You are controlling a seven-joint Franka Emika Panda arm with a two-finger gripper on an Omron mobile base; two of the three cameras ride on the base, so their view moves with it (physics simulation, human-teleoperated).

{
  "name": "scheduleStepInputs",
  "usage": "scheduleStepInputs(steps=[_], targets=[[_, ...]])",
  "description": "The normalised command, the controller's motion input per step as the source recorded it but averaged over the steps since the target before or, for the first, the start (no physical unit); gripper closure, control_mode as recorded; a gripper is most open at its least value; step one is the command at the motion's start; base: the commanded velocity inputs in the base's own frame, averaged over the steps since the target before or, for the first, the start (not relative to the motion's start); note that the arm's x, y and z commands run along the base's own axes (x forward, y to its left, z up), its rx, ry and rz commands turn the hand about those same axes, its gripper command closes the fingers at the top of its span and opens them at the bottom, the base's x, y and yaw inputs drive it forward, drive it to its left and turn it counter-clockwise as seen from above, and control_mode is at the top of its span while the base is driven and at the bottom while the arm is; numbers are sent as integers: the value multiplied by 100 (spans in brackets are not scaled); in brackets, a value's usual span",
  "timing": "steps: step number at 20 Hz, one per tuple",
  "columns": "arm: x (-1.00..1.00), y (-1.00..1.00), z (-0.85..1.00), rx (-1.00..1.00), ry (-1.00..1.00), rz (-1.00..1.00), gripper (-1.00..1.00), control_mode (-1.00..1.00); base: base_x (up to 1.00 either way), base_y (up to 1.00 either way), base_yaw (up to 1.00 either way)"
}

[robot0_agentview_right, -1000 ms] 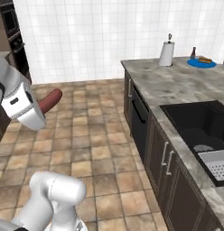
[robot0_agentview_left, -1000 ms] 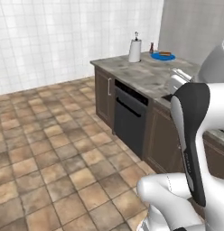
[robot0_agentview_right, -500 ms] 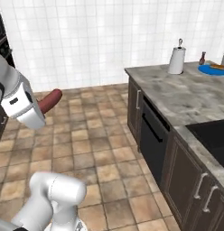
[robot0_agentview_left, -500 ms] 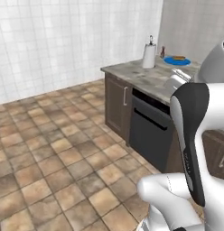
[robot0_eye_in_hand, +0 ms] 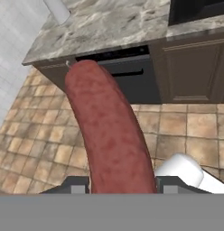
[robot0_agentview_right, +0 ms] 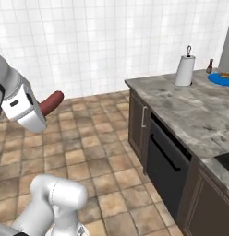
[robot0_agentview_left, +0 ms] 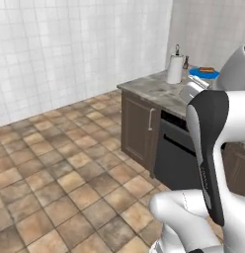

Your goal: Move the hot dog bun to the plate on the dining table and place the condiment next to that plate. Then navigate to the fridge and take the sausage and place it on the plate as well.

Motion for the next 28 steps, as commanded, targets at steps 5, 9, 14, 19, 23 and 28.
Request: scheduleStepInputs(steps=[5,9,14,19,23,28], targets=[[0,0,0,0,0,0,100,100,100,69,-26],[0,0,0,0,0,0,100,100,100,73,-25],[0,0,0,0,0,0,100,100,100,77,-26],[0,0,0,0,0,0,100,100,100,82,-27],[0,0,0,0,0,0,100,100,100,80,-27],[0,0,0,0,0,0,100,100,100,78,-28]])
